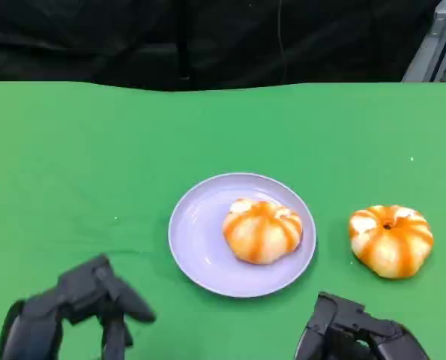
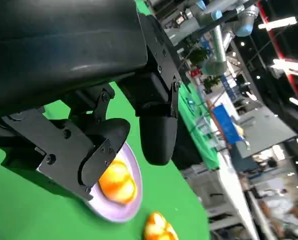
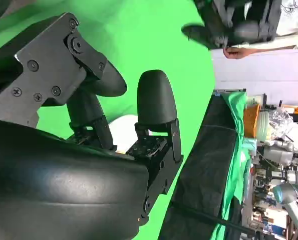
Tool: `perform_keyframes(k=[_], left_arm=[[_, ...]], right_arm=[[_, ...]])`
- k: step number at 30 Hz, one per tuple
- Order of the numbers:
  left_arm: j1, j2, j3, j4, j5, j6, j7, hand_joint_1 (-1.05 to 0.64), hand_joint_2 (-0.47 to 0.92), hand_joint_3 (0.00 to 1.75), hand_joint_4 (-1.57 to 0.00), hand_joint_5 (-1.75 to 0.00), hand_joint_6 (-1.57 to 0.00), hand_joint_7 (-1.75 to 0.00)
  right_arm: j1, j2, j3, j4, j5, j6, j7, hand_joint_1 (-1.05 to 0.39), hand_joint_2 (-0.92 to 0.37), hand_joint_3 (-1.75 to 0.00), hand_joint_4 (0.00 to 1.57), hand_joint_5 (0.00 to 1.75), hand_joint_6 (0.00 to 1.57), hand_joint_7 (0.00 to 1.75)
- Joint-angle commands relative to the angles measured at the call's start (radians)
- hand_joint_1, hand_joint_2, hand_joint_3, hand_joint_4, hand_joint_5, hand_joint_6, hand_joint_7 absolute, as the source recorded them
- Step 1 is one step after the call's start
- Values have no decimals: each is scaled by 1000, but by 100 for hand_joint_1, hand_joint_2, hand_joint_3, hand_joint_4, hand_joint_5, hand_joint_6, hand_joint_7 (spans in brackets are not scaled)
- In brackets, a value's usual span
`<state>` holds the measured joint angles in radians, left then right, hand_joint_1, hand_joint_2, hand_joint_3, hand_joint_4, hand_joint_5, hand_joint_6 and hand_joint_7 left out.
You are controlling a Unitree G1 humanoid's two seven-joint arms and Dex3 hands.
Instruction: Grasp the bread from the table and place it into the plate.
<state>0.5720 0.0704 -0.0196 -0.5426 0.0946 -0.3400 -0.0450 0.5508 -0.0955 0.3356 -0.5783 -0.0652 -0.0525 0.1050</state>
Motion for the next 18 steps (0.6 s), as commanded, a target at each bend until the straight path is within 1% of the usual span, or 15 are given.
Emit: perform_keyframes(k=[1, 5, 11, 14, 18], left_arm=[[47, 4, -10, 38, -92, -31, -34, 1, 43, 135, -84, -175, -78, -160], [30, -13, -20, 81, -113, -37, -33, 0, 45, 131, -85, -175, -78, -162], [-5, -26, -28, 125, -127, -39, -36, -2, 42, 137, -87, -174, -80, -161], [-17, -29, -32, 131, -127, -32, -37, -3, 40, 139, -88, -173, -81, -159], [-34, -31, -38, 144, -117, -35, -34, -2, 38, 144, -88, -172, -81, -158]], right_arm=[[-3, -10, -17, -3, 17, -7, 7, -6, -37, -132, 71, 174, 66, 154], [-2, -21, -43, 1, 38, -18, 19, -6, -36, -132, 71, 172, 67, 154], [-7, -25, -60, 7, 67, -25, 40, -5, -35, -135, 70, 172, 68, 153], [-7, -27, -66, 5, 80, -19, 50, -4, -36, -134, 69, 173, 67, 153], [-11, -28, -78, 15, 90, -31, 60, -3, -38, -133, 68, 173, 66, 153]])
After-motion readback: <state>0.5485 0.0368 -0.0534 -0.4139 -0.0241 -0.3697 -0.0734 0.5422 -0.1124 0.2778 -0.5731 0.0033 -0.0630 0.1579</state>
